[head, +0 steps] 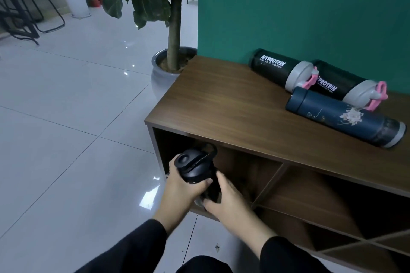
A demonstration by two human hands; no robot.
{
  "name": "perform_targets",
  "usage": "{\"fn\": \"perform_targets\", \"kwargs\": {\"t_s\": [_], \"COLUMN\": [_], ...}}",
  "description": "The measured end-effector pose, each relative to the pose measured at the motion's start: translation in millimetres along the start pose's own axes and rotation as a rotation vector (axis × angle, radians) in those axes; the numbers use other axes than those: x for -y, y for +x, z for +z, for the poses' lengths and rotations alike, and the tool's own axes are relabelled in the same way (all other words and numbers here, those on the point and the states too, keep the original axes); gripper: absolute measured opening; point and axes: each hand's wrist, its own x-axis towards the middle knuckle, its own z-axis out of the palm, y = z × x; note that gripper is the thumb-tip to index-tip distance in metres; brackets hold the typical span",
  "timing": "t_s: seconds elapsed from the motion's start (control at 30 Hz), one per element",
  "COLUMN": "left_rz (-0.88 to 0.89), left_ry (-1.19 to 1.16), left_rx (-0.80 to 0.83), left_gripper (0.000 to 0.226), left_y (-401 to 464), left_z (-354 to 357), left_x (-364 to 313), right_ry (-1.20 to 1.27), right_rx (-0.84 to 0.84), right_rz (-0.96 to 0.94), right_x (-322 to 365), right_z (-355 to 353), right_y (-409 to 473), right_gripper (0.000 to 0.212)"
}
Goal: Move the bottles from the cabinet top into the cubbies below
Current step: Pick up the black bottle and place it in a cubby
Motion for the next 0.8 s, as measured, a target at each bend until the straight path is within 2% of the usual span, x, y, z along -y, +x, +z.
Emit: {"fn": "perform_targets", "kwargs": {"t_s": [0.17,0.37,0.57,0.8], "left_rz": [0.038,0.012,-0.031,-0.045], "left_ry": [0.180,0.135,0.109,0.084], "left_rx": [0.149,0.247,0.273,0.300], "left_gripper": [0.078,0.069,0.065,0.079], "left_y": [44,80,100,113], "left_z": [-14,-21,-18,-16], "left_x": [15,29,46,54], "right_ry": [0.252,0.385,0.404,0.365], "right_rx": [0.080,0.135,0.163,0.164], "right_rz": [0.107,0.163,0.205,0.190], "right_x": [-16,-13,-19,-24], "right_z": [6,22,33,37], "right_y": [30,61,83,94], "right_gripper": [0.073,0.072,0.072,0.078]}}
